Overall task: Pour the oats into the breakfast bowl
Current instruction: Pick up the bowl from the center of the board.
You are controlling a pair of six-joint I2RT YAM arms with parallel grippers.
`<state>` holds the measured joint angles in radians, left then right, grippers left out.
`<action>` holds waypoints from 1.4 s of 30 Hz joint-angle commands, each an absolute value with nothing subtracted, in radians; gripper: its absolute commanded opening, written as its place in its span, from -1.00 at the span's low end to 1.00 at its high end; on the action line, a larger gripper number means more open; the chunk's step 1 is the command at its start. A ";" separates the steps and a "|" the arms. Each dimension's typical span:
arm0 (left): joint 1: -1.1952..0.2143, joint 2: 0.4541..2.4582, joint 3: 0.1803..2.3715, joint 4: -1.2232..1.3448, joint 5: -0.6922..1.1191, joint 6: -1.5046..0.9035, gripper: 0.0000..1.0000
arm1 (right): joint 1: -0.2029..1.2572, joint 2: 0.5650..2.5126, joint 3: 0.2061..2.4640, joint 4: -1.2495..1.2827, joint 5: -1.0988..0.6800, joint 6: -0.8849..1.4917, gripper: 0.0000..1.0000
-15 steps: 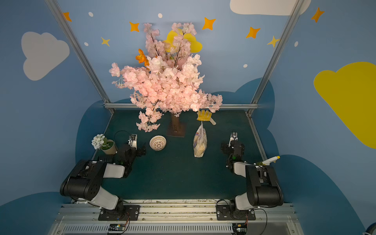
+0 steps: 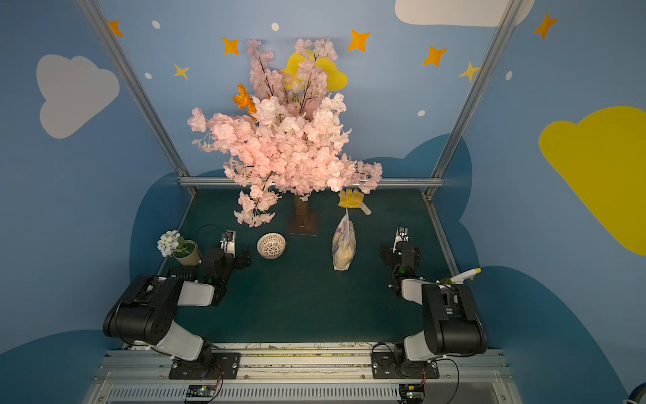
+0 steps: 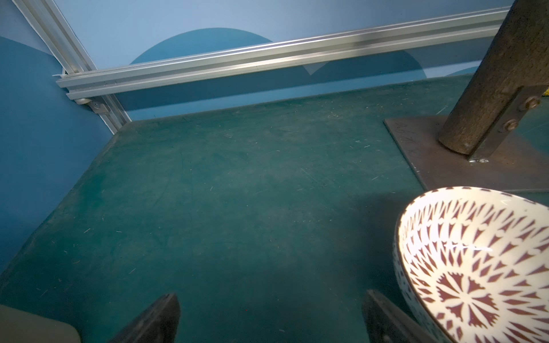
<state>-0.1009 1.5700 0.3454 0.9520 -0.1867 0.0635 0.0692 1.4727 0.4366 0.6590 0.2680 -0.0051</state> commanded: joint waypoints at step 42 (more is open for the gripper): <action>-0.164 1.251 0.775 -0.252 0.063 -0.660 0.68 | 0.002 0.822 0.544 -0.347 -0.103 0.539 0.96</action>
<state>-0.1566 1.1957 0.7307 -0.3126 0.0463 -0.6231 -0.0380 0.8471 0.5632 -0.3851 -0.1066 0.5644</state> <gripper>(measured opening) 0.871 0.981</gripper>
